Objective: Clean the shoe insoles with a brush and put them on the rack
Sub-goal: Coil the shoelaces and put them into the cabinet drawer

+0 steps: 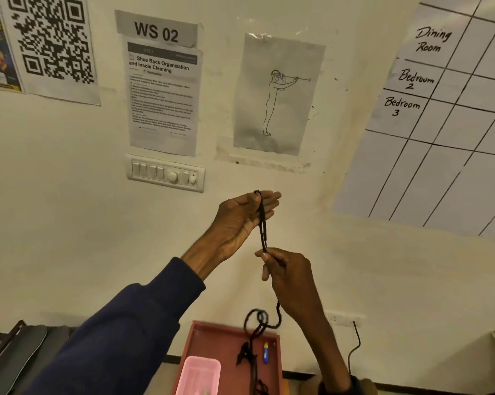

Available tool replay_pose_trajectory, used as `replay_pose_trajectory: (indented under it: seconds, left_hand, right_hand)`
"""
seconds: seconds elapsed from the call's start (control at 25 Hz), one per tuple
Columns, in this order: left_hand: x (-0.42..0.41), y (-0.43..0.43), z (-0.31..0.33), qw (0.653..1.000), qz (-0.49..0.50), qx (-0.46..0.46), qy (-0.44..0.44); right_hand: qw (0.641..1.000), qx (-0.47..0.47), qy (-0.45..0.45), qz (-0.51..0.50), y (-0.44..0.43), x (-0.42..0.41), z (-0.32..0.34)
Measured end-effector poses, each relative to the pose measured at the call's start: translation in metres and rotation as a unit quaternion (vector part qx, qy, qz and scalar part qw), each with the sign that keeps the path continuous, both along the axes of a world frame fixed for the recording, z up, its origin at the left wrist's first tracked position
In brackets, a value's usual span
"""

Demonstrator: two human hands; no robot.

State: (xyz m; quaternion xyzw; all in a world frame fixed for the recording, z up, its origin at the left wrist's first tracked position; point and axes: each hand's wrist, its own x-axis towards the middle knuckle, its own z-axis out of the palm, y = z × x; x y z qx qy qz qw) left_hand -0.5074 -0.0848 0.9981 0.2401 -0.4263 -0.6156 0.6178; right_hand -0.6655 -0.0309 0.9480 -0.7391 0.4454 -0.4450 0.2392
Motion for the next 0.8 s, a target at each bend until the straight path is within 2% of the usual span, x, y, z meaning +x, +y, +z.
replay_pose_trajectory:
  seconds: [0.2, 0.32, 0.4, 0.48, 0.6, 0.72, 0.8]
  left_hand:
    - [-0.008, 0.009, -0.026, 0.973, 0.034, -0.016, -0.23]
    - [-0.017, 0.022, -0.037, 0.941, 0.027, -0.027, -0.337]
    - [-0.023, 0.03, -0.043, 0.93, -0.012, -0.009, -0.367]
    - [-0.027, 0.034, -0.049, 0.932, -0.059, 0.032, -0.357]
    - [-0.031, 0.029, -0.062, 0.951, -0.089, 0.104, -0.277]
    - [-0.031, 0.024, -0.07, 0.965, -0.089, 0.135, -0.205]
    - [-0.032, 0.024, -0.071, 0.963, -0.117, 0.142, -0.199]
  right_hand:
    - [0.99, -0.062, 0.125, -0.016, 0.006, -0.019, 0.013]
    - [0.987, -0.078, 0.135, -0.031, -0.007, -0.033, 0.02]
    - [0.989, -0.079, 0.123, -0.03, -0.016, -0.042, 0.015]
    - [0.988, -0.083, 0.124, -0.026, -0.021, -0.049, 0.004]
    - [0.982, -0.124, 0.14, -0.016, -0.021, -0.057, -0.005]
    - [0.972, -0.159, 0.169, -0.023, -0.017, -0.061, -0.006]
    - [0.969, -0.163, 0.184, -0.026, -0.023, -0.063, -0.004]
